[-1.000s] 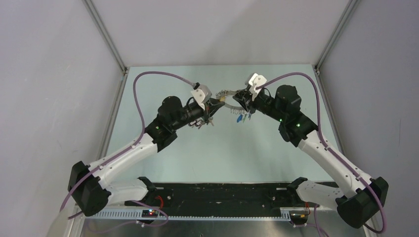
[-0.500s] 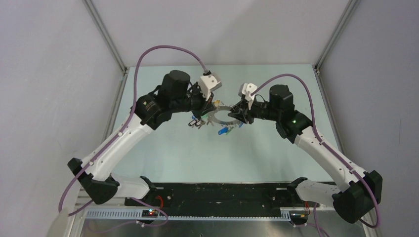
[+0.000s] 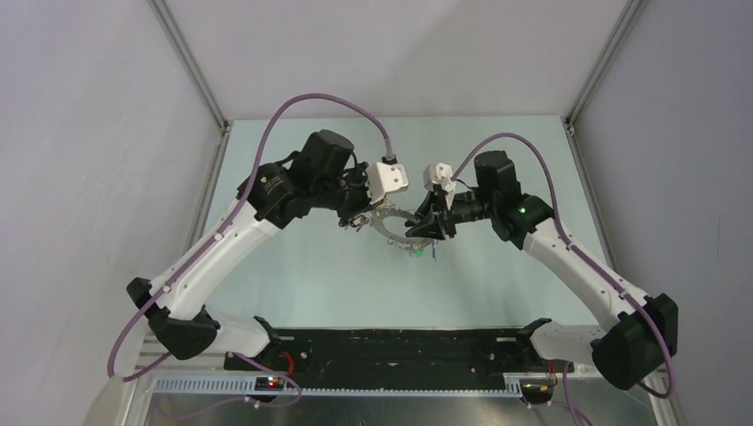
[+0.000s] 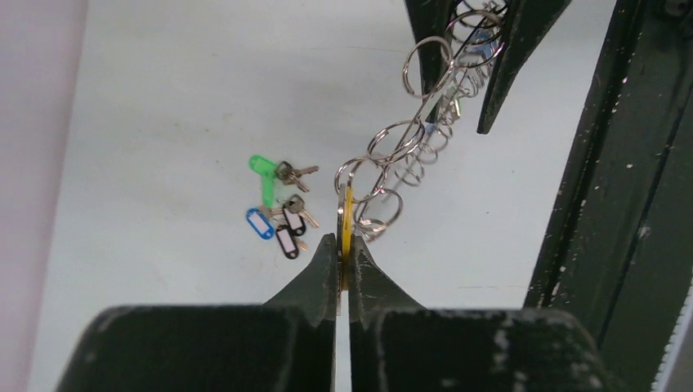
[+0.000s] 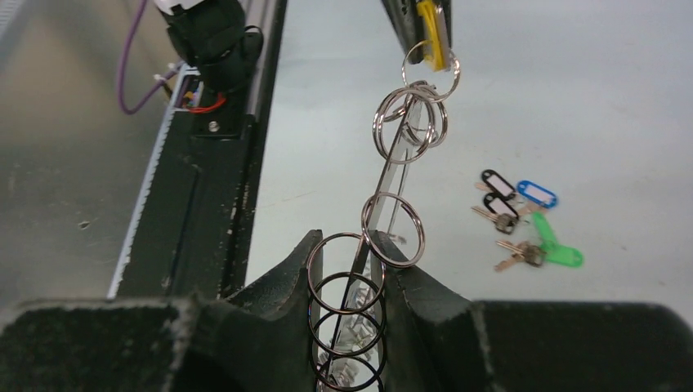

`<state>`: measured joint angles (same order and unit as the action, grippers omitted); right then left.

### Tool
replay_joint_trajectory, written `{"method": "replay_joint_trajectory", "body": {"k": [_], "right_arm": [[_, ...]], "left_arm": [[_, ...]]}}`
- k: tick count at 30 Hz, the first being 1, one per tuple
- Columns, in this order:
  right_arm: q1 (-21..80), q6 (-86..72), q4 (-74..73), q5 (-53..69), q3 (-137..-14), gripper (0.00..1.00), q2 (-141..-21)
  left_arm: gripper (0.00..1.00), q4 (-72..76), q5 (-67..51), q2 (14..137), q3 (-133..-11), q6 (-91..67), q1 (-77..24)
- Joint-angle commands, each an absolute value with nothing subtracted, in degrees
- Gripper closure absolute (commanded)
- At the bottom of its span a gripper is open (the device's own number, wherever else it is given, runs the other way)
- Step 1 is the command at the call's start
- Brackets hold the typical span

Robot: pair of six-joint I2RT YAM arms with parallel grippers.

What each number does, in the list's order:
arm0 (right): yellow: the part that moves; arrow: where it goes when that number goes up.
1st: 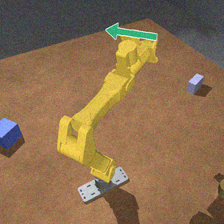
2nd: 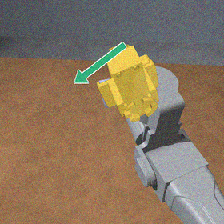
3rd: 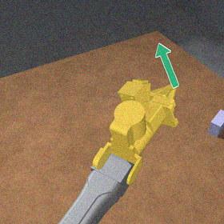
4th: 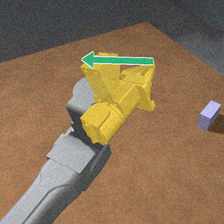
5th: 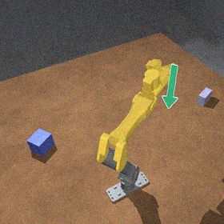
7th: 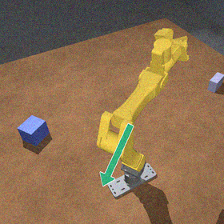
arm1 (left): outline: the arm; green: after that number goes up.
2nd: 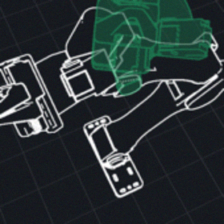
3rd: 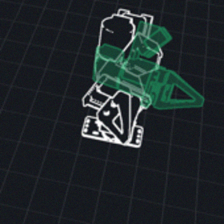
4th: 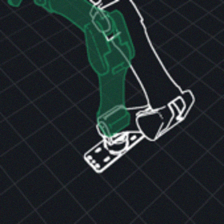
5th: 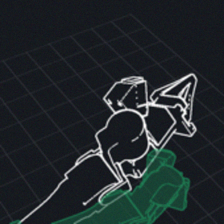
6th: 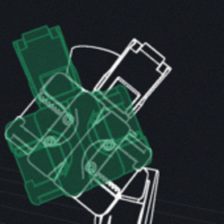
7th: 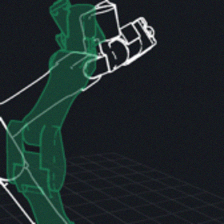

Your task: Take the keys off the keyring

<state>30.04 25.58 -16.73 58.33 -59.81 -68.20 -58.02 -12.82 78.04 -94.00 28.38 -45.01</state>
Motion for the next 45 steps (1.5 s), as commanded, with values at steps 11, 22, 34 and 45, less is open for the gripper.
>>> {"method": "replay_joint_trajectory", "body": {"k": [11,22,34,45], "right_arm": [[26.9,23.9,-20.4,66.7,-65.7,0.78,-70.7],[27.8,17.0,-7.7,51.3,-60.0,0.45,-65.8],[34.4,14.4,11.4,42.0,-50.8,0.49,-62.8],[36.9,11.2,19.6,39.0,-50.3,0.64,-65.4]], "left_arm": [[1.0,-57.5,-25.9,77.2,-94.5,45.4,-44.0],[1.0,-57.7,-20.9,79.6,-97.5,27.3,-44.0],[1.0,-62.4,-16.0,84.0,-103.2,15.0,-44.1],[1.0,-62.5,-19.6,84.3,-106.4,14.1,-44.0]]}}
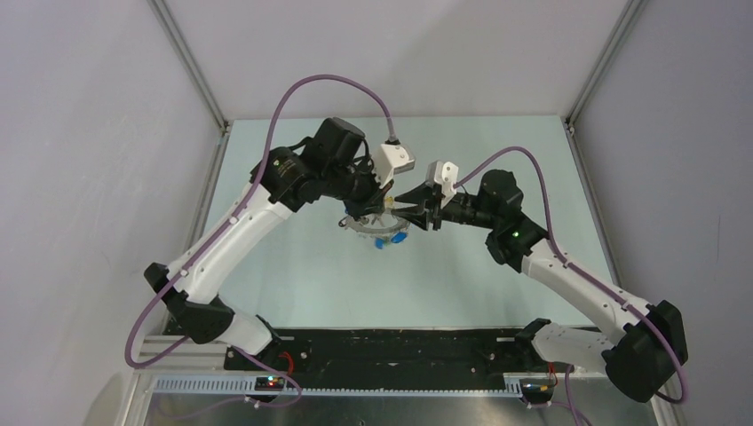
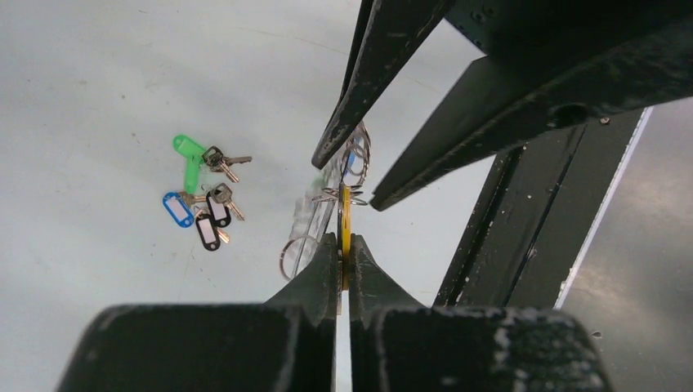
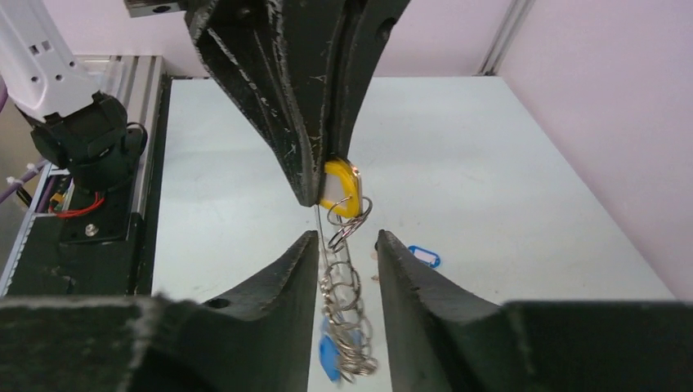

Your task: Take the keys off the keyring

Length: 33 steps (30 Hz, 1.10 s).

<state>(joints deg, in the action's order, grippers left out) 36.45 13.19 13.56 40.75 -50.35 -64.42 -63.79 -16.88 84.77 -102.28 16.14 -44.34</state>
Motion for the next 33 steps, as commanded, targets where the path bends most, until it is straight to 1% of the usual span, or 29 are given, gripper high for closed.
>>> {"method": "replay_joint_trajectory", "body": {"k": [1,3,9,11,13,14,15,16,21,25,30,33], "right_arm": [[37.0,11.1,20.2,39.0,-50.3,0.7,-65.7],[37.0,10.7,20.7,38.9,-50.4,0.75,-66.1],[37.1,10.0,21.3,38.4,-50.4,0.75,-66.1],[37.0,10.0,21.3,38.3,-50.3,0.78,-65.7],[37.1,10.1,21.3,38.5,-50.3,0.85,-65.3],[37.1,10.2,21.0,38.5,-50.3,0.93,-65.0],[37.0,10.7,20.7,38.6,-50.4,0.98,-64.8],[37.0,11.0,19.8,38.8,-50.4,1.0,-64.4],[36.9,13.4,14.9,38.8,-50.4,1.0,-62.9],[36.2,13.4,13.1,38.8,-50.4,1.0,-61.0],[35.5,11.0,16.4,39.7,-50.4,1.0,-59.9],[35.5,8.6,20.4,39.1,-50.2,1.0,-60.3]], "left_arm": [[1.0,-62.5,-20.0,84.2,-106.6,13.8,-44.1],[1.0,-62.5,-20.2,84.2,-107.0,13.5,-44.1],[1.0,-62.5,-20.8,84.1,-107.4,13.1,-44.1],[1.0,-62.6,-21.0,84.1,-107.4,12.9,-44.1],[1.0,-62.6,-20.7,84.2,-107.3,12.8,-44.1],[1.0,-62.7,-20.2,84.3,-107.3,12.7,-43.9],[1.0,-62.7,-19.9,84.3,-107.4,12.6,-43.8],[1.0,-62.7,-19.7,84.5,-107.6,11.8,-43.1],[1.0,-63.8,-21.8,86.1,-111.1,7.3,-38.1],[1.0,-64.0,-21.8,86.1,-110.0,7.1,-36.1],[1.0,-64.2,-27.6,86.3,-105.5,10.4,-36.4],[1.0,-64.2,-27.9,86.4,-103.7,13.3,-38.4]]}}
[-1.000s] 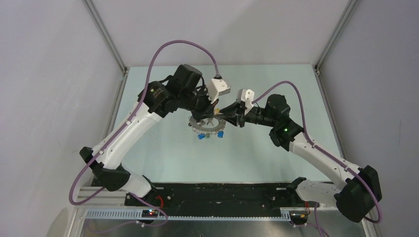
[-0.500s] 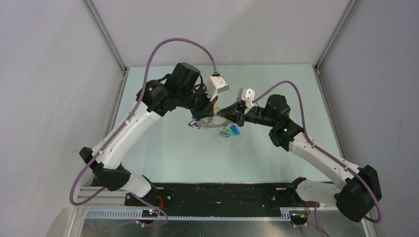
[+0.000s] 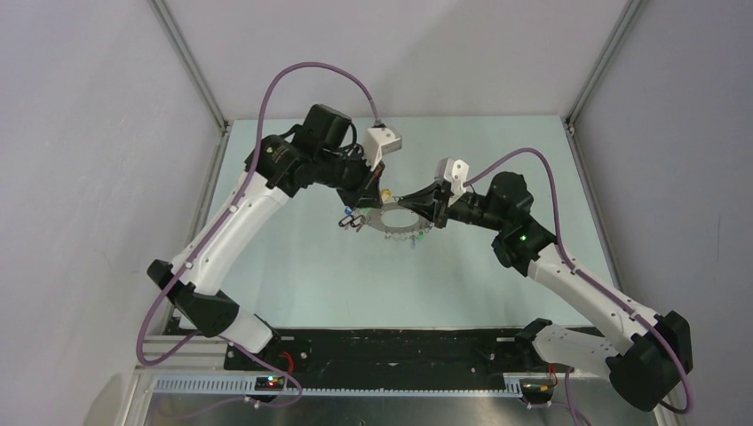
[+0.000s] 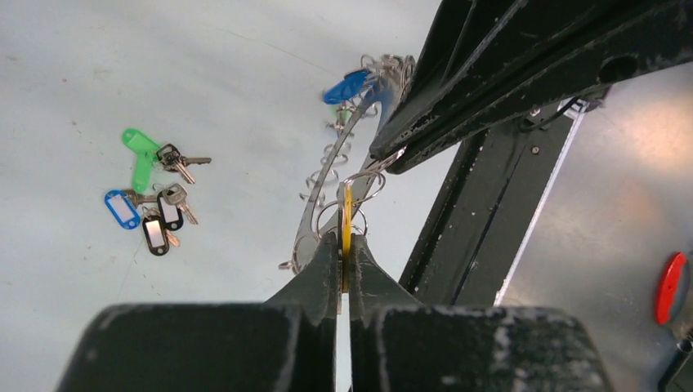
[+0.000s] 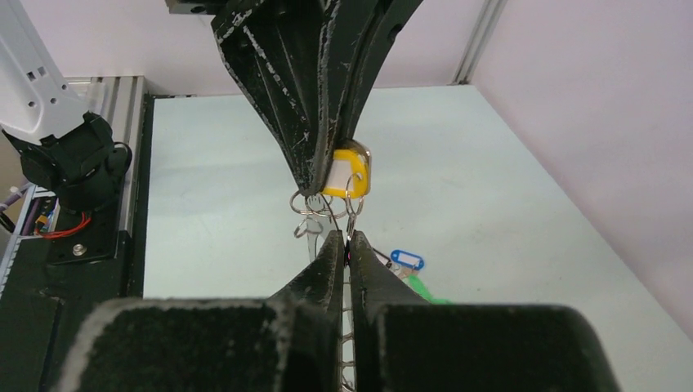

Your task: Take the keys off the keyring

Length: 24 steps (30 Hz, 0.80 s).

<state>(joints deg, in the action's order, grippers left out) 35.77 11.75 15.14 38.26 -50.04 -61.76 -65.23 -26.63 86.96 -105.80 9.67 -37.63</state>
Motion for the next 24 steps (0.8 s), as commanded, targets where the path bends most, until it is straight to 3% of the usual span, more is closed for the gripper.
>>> {"method": "replay_joint_trajectory", "body": {"k": [1,11,24], "right_arm": [[35.5,6.6,21.7,38.6,-49.8,1.0,-60.4],[35.4,-11.6,48.9,31.1,-42.8,1.0,-62.7],[33.3,-17.7,53.4,28.8,-39.6,1.0,-61.9]], "left_arm": [[1.0,-64.2,-28.1,86.4,-102.8,13.7,-38.7],[1.0,-64.1,-29.7,87.5,-99.8,16.0,-40.8],[1.0,-63.9,-28.7,89.0,-100.6,12.9,-40.3]]}}
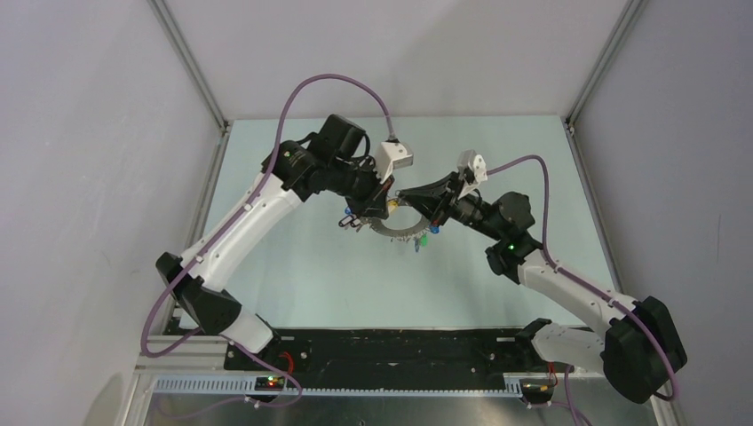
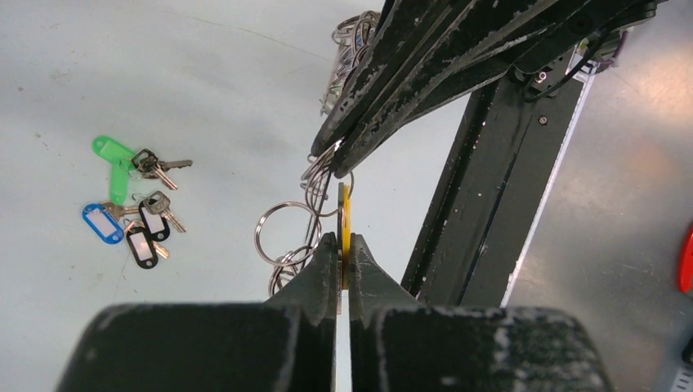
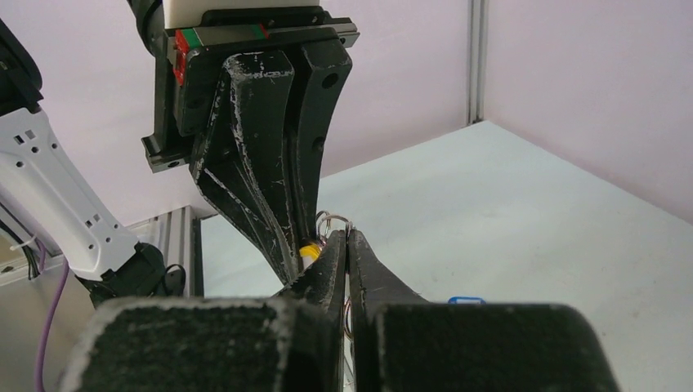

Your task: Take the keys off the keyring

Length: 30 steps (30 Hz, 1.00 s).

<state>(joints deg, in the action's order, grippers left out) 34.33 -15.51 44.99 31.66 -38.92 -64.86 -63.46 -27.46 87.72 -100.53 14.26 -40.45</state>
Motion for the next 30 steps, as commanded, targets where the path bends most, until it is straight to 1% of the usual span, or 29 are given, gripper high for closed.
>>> {"method": "replay_joint_trajectory", "body": {"k": [1,4,5,6,7,9,10,13,16,20,25,30], "right_arm": [[32.9,-17.6,52.8,28.7,-39.4,1.0,-61.7],[31.6,-17.4,48.5,30.0,-39.2,1.0,-60.4],[31.1,-16.9,47.3,31.5,-39.1,0.89,-60.1],[30.9,-15.6,44.5,31.9,-39.1,0.79,-59.4],[30.8,-14.0,43.1,32.5,-39.0,0.63,-59.1],[30.7,-11.3,38.0,33.4,-39.1,0.51,-58.3],[30.7,-10.5,37.1,34.2,-39.1,0.49,-57.9],[30.7,-7.5,34.6,36.0,-39.1,0.49,-57.1],[30.8,-6.1,34.7,40.3,-39.2,0.56,-57.2],[32.0,-1.9,34.2,42.0,-40.1,0.59,-57.5],[35.6,3.1,28.9,39.0,-44.0,0.53,-58.8],[39.6,6.9,27.6,34.0,-45.2,0.49,-59.5]], "left_arm": [[1.0,-63.8,-28.8,88.9,-100.6,12.5,-39.8],[1.0,-63.8,-27.3,87.6,-101.8,11.3,-38.6],[1.0,-63.9,-26.1,87.3,-102.2,11.0,-38.2],[1.0,-63.9,-25.3,86.8,-103.3,10.7,-38.0],[1.0,-63.9,-23.9,86.4,-103.9,10.6,-37.8],[1.0,-63.9,-23.4,85.6,-105.7,10.4,-37.8],[1.0,-63.9,-23.5,85.5,-106.7,10.2,-37.9],[1.0,-63.9,-24.7,85.1,-108.3,9.7,-37.9],[1.0,-64.1,-25.0,84.8,-108.4,9.3,-38.0],[1.0,-64.5,-24.2,84.2,-108.5,9.0,-37.9],[1.0,-64.8,-23.9,84.9,-110.2,8.0,-38.0],[1.0,-64.9,-24.0,85.7,-112.0,6.4,-38.5]]}}
